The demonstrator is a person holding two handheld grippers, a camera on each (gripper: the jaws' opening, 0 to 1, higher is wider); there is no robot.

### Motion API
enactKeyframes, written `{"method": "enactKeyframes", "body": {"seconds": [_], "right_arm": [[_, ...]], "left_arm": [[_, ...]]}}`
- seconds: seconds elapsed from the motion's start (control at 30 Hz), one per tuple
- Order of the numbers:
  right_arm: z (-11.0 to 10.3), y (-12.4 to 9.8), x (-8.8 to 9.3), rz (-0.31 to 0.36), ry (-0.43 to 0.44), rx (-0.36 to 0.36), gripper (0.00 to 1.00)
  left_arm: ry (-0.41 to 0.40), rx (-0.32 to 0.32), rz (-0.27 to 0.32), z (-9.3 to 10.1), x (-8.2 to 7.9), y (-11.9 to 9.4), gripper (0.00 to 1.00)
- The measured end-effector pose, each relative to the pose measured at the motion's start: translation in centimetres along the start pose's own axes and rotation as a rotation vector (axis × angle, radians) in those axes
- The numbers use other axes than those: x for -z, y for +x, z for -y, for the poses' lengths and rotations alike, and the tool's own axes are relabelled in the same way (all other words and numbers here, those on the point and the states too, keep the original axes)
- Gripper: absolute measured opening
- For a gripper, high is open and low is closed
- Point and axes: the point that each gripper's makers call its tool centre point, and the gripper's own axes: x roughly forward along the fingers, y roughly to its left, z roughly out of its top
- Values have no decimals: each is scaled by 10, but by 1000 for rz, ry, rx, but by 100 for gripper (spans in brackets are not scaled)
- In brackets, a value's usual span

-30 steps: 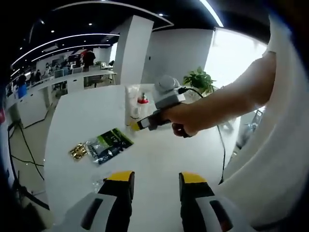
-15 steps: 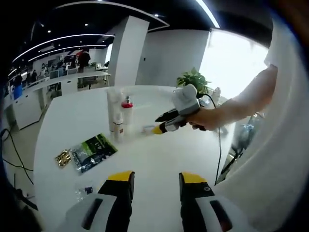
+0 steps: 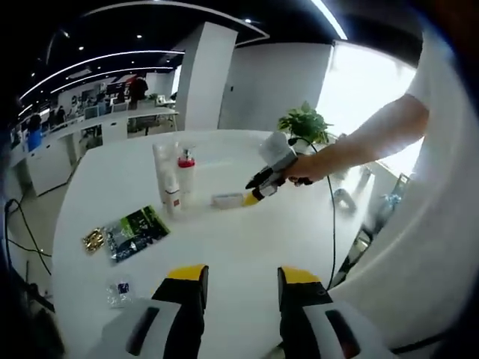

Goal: Arrange the skincare products in the storage area until every visible bottle or jar stands upright without overlapping.

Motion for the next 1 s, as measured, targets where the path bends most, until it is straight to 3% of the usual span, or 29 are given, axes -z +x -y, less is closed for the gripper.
{"method": "enactKeyframes", "body": {"seconds": [0.07,0.27,0.57,0.73,0.83,1.0], "right_arm": [[3,2,3,-8,-55,-2,46],[0,9,6,-17,-113,-54,40],[10,21,12,-36,-148,-89,22],[15,20,16,-35,-155,-81,20],[1,7,11,-5,-180,-105,20],[-31,-22,-9,87,-341,-170,20]], "left_arm": [[-8,-12,-2,6,1,1,39],[-30,-49,10,20,-1,0,39],[-43,-89,-8,37,8,-9,39],[-50,-95,-14,41,9,-11,39],[-37,-94,-6,41,4,-10,39],[-44,-85,31,38,-12,-4,39]]}}
